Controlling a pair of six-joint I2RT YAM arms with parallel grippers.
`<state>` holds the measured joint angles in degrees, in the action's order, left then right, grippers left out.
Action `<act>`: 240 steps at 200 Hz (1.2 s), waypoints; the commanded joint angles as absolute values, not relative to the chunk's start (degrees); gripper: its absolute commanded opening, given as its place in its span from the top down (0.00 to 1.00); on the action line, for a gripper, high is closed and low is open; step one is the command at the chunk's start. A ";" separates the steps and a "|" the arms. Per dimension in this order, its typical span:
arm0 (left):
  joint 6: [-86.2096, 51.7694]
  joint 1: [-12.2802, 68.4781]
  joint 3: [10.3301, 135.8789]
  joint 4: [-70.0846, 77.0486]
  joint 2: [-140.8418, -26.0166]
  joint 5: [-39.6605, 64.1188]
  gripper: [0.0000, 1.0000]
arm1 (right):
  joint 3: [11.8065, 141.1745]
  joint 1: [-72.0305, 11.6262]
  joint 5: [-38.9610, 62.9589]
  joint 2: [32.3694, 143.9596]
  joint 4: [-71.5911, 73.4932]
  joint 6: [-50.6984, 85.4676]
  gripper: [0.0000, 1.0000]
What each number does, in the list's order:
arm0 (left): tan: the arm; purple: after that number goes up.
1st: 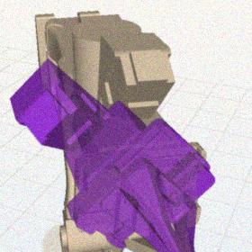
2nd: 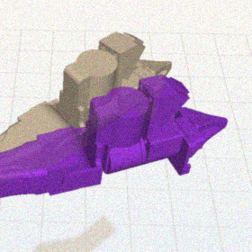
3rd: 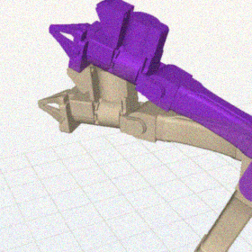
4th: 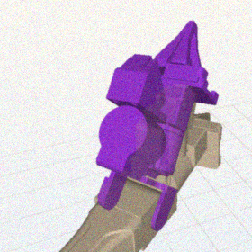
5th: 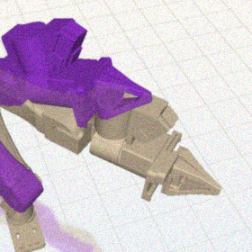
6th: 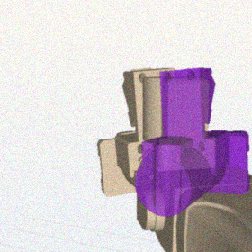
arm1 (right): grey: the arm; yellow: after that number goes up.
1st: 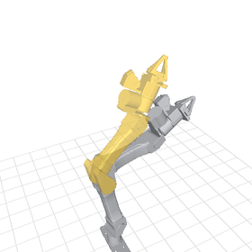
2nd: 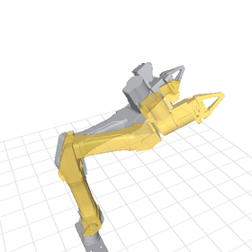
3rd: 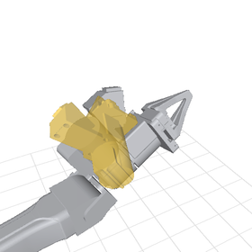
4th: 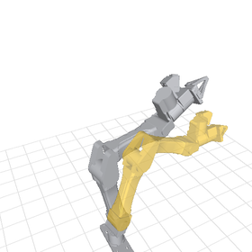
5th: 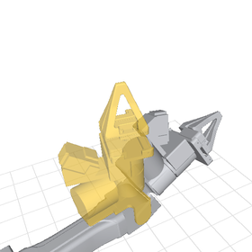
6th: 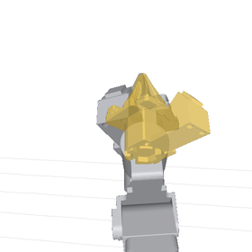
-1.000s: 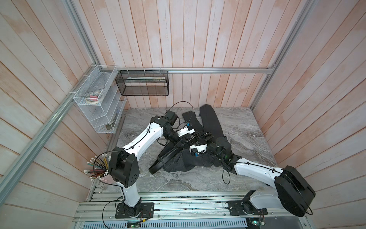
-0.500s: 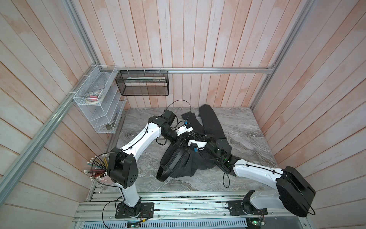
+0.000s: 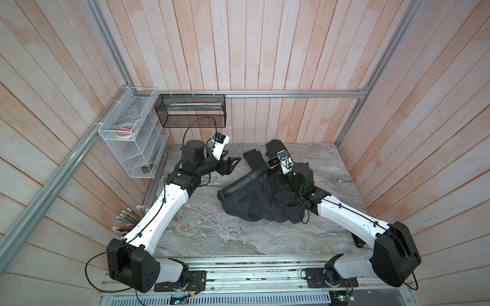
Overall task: Remove the belt from the trousers
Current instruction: Adjust the trousers at the center of the board.
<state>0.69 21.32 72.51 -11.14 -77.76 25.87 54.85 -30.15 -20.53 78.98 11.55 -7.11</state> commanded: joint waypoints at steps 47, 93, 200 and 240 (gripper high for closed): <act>-12.65 43.43 59.70 8.86 -84.27 3.65 0.28 | 64.97 -21.93 -18.69 81.23 -4.10 17.99 1.00; -8.06 43.84 62.94 11.16 -87.84 -0.54 0.28 | 63.27 -23.69 -10.99 78.43 -9.56 22.43 1.00; 16.86 44.22 66.44 28.80 -101.54 -9.53 0.05 | 63.40 -26.81 -6.57 76.12 -12.63 28.91 1.00; 27.11 44.09 71.82 26.78 -105.06 -12.09 0.26 | 62.89 -23.62 4.30 75.94 -11.94 29.01 1.00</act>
